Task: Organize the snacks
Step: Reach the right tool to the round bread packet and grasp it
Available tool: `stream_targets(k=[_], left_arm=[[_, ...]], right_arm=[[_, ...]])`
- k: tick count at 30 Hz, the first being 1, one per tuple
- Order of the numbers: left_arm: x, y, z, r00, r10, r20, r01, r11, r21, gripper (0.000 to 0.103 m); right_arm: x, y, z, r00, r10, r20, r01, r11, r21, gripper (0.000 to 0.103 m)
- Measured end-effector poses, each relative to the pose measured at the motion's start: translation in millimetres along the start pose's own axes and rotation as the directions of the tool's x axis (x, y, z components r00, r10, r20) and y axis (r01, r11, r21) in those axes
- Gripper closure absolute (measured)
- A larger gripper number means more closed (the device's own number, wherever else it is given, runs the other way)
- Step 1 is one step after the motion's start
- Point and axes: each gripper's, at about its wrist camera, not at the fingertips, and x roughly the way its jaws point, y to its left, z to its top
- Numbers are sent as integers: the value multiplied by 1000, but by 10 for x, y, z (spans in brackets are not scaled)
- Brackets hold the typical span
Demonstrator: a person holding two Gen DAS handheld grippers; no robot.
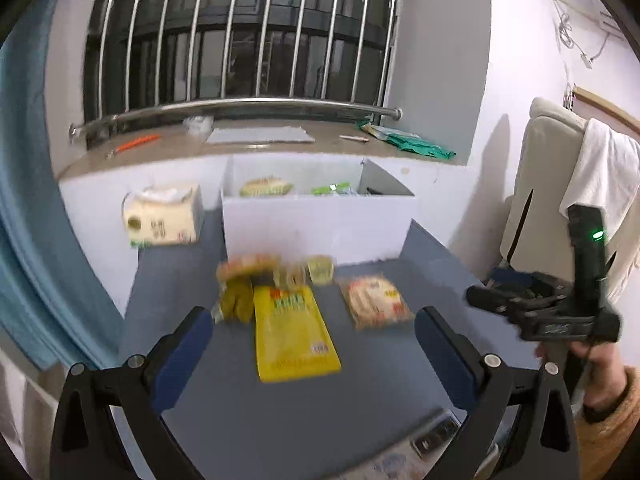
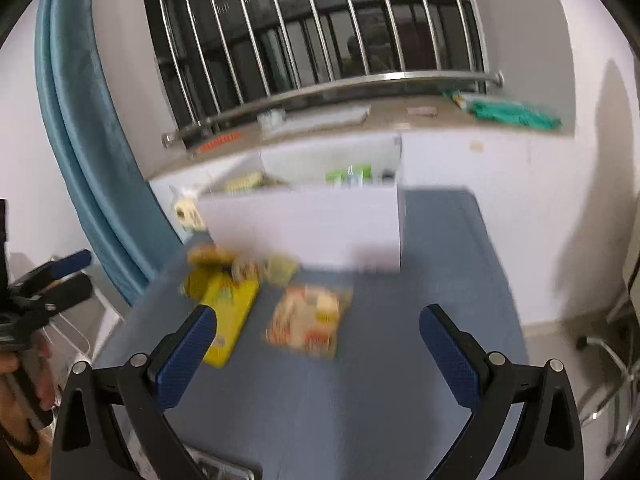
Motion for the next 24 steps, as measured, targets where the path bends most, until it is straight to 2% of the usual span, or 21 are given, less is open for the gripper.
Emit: stream_targets(k=[3, 6, 13, 20, 21, 22, 23, 24], left_arm=[[-49, -15, -114, 1000, -17, -7, 17, 1000, -14, 0], [-54, -6, -184, 1000, -4, -19, 4, 1000, -17, 0], [15, 48, -260, 999, 15, -43, -17, 999, -34, 0], [91, 130, -360, 997, 31, -76, -34, 998, -48, 0], [110, 146, -378, 996, 30, -84, -35, 998, -53, 0], [121, 155, -387, 996, 30, -89, -36, 998, -58, 0], [135, 165, -396, 995, 31, -93, -37, 997, -63, 0], [152, 172, -400, 995, 29, -97, -36, 997, -68, 0]], right_arm=[[126, 43, -156, 999, -15, -44, 14, 1000, -13, 0], [271, 102, -200, 997, -29, -71, 27, 999, -38, 0], [909, 224, -103, 982, -79, -172, 66, 994, -82, 0], [1592, 314, -89, 948, -138, -288, 110, 988, -111, 1], [1604, 323, -90, 950, -155, -271, 125, 984, -125, 6], [1611, 339, -91, 949, -185, -255, 150, 977, -149, 17], [1602, 343, -81, 950, -190, -249, 154, 976, -154, 23], [1589, 332, -69, 952, -173, -251, 141, 980, -142, 24]])
